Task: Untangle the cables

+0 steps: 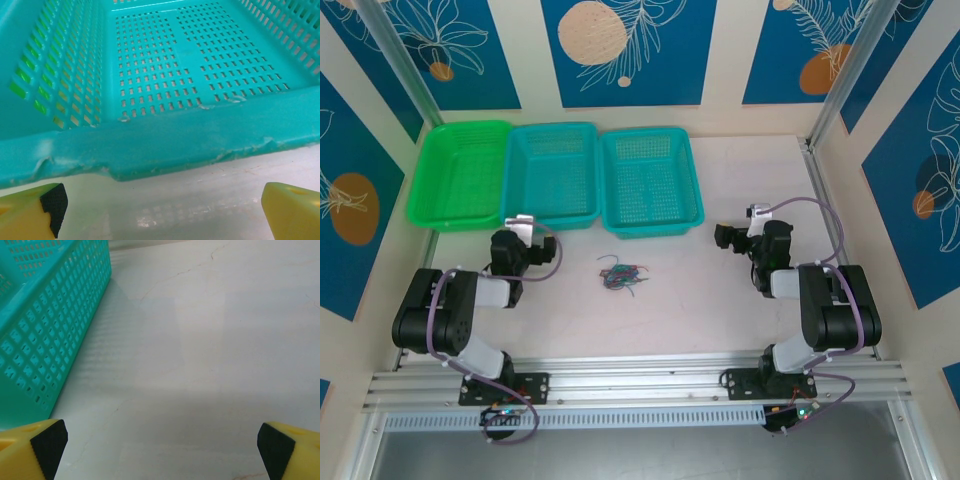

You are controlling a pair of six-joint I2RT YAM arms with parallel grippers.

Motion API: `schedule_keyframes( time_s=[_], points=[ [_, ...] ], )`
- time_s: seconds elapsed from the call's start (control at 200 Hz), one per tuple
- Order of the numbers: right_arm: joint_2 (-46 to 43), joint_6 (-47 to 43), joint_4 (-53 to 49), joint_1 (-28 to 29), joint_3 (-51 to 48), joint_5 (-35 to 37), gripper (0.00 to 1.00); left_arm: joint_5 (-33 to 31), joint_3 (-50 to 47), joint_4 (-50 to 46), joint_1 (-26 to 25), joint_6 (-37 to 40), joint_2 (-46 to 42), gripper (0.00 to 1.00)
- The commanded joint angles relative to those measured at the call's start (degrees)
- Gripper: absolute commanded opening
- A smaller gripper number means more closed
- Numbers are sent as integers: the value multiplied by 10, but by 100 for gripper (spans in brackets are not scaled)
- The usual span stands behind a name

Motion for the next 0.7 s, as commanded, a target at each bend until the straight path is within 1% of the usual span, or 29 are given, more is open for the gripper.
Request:
schedule_keyframes(
  time_s=[0.0, 0.035, 0.075, 0.13, 0.195, 0.265, 0.34, 0.395, 0.475, 0.54, 0.585, 0.645, 0.695],
  points=[
    [-53, 2, -21, 17, 4, 93, 99, 2, 10, 13, 5, 0, -10, 100],
    [-92, 20, -83, 21, 13, 125, 99, -11, 2, 21, 5, -5, -18, 100],
    [-138, 63, -168, 20, 31, 152, 99, -29, -13, 38, 6, -12, -33, 100],
    [-193, 127, -263, 14, 52, 159, 99, -61, -27, 32, 3, -20, -72, 100],
    [-250, 189, -355, 13, 72, 148, 99, -114, -12, -63, -5, -38, -141, 100],
    [-297, 259, -467, 11, 108, 127, 99, -140, 14, -163, -9, -65, -208, 100],
    [-324, 292, -576, 13, 159, 62, 99, -163, 50, -281, -15, -123, -282, 100],
    [-332, 294, -629, 24, 189, 3, 99, -160, 83, -375, -16, -171, -327, 100],
    [-333, 276, -678, 60, 222, -65, 99, -124, 133, -507, -17, -253, -370, 99],
    [-324, 252, -709, 100, 249, -113, 99, -42, 165, -584, -19, -315, -380, 97],
    [-311, 239, -729, 139, 266, -132, 99, 30, 177, -613, -21, -362, -378, 96],
    [-290, 216, -747, 195, 286, -146, 99, 129, 177, -620, -30, -427, -365, 94],
    [-268, 199, -763, 253, 305, -133, 99, 172, 175, -621, -54, -466, -350, 93]
  ],
)
